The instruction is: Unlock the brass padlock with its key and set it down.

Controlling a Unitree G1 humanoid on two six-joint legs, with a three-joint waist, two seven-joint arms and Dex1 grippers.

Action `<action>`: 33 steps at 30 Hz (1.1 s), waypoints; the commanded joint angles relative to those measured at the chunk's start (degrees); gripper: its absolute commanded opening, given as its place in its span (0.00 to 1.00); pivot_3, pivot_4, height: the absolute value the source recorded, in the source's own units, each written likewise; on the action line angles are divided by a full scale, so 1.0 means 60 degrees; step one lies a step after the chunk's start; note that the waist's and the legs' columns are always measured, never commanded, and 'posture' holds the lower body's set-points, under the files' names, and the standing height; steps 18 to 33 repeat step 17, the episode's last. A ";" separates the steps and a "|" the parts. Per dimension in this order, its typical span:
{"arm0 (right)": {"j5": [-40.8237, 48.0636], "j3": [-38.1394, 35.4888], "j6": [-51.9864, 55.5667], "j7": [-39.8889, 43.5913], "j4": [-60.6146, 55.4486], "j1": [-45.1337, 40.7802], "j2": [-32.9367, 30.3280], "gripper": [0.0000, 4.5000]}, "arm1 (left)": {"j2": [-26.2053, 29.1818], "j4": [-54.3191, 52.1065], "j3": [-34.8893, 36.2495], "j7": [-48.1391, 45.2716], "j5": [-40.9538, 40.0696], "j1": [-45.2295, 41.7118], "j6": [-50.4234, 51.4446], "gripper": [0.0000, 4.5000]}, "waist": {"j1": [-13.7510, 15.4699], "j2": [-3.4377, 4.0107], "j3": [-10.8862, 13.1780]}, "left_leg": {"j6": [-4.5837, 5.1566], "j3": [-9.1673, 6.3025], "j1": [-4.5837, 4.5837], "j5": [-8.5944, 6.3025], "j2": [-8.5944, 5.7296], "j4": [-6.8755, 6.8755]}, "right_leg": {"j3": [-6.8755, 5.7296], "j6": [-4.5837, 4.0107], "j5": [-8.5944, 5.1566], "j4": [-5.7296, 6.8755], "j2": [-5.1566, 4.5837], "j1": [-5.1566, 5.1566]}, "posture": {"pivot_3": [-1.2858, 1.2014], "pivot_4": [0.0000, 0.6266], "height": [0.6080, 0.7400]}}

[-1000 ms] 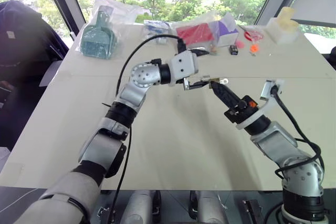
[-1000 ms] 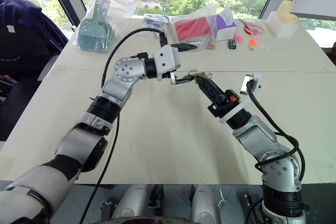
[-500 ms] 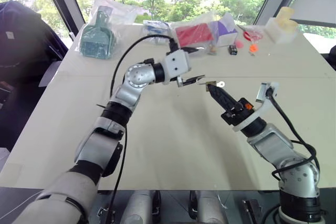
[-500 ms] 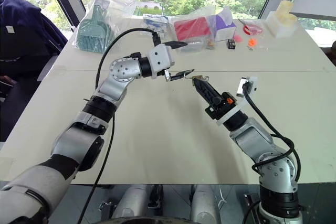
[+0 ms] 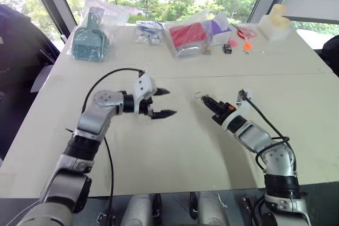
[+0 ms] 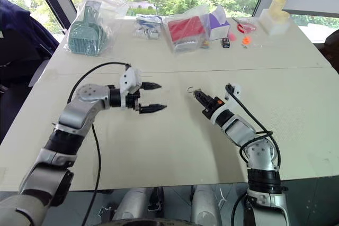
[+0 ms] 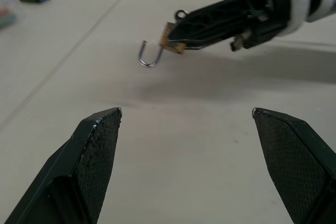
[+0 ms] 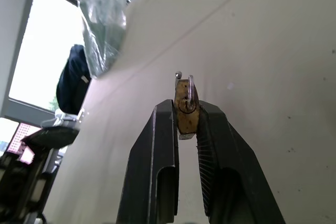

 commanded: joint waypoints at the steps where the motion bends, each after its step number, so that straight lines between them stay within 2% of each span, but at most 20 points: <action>1: -0.0262 -0.0075 0.0343 0.0090 0.0066 -0.0276 -0.0022 0.31 | -0.0083 -0.0734 0.0196 0.0629 -0.0190 0.0107 0.0692 0.93 | 0.0005 0.0000 0.0000 | 0.0001 0.0000 0.0000 0.0000 -0.0001 0.0000 | 0.0000 -0.0004 -0.0003 -0.0001 0.0000 0.0000 | 0.52 0.24 0.96; 6: -0.0819 -0.0197 0.0747 0.0231 -0.0234 -0.0157 -0.0468 0.90 | -0.0266 -0.1034 0.0141 0.0982 -0.0294 0.0322 0.1017 0.93 | -0.0018 0.0001 0.0000 | -0.0003 0.0001 0.0003 0.0002 -0.0002 -0.0002 | 0.0001 0.0014 0.0007 0.0003 0.0002 0.0001 | 0.52 0.24 0.96; 7: -0.1017 -0.0199 0.0842 0.0308 -0.0484 -0.0011 -0.0759 0.99 | -0.0258 -0.1105 0.0126 0.0970 -0.0344 0.0371 0.1080 0.93 | -0.0002 0.0001 -0.0001 | -0.0004 0.0001 0.0003 0.0002 -0.0002 -0.0002 | 0.0000 0.0022 0.0011 0.0004 0.0002 0.0001 | 0.52 0.24 0.96; 11: -0.1524 -0.0585 0.1144 0.0806 -0.1946 0.0905 -0.2287 0.99 | -0.0118 -0.1249 0.0192 0.0875 -0.0490 0.0587 0.1127 0.93 | 0.0153 0.0003 -0.0002 | -0.0005 0.0005 0.0002 0.0002 -0.0008 -0.0001 | 0.0001 -0.0004 -0.0005 -0.0011 -0.0004 0.0005 | 0.52 0.24 0.96; 14: -0.1375 -0.1631 0.1204 0.1207 -0.2629 0.1721 -0.3233 0.99 | -0.0065 -0.1187 0.0353 0.0862 -0.0723 0.0709 0.1332 0.93 | 0.0211 0.0003 -0.0001 | -0.0006 0.0007 -0.0001 0.0000 -0.0007 -0.0001 | 0.0001 -0.0005 -0.0005 -0.0015 -0.0005 0.0002 | 0.52 0.24 0.96; 17: -0.1501 -0.2478 0.0876 0.2259 -0.3270 0.2765 -0.3854 0.99 | 0.0083 -0.1219 0.0270 0.0746 -0.0767 0.0890 0.1289 0.93 | 0.0210 0.0003 -0.0002 | 0.0045 0.0005 0.0001 -0.0029 -0.0004 -0.0001 | 0.0001 -0.0004 -0.0005 -0.0016 -0.0003 0.0003 | 0.52 0.24 0.96; 33: -0.1501 -0.2478 0.0876 0.2259 -0.3270 0.2765 -0.3854 0.99 | 0.0083 -0.1219 0.0270 0.0746 -0.0767 0.0890 0.1289 0.93 | 0.0210 0.0003 -0.0002 | 0.0045 0.0005 0.0001 -0.0029 -0.0004 -0.0001 | 0.0001 -0.0004 -0.0005 -0.0016 -0.0003 0.0003 | 0.52 0.24 0.96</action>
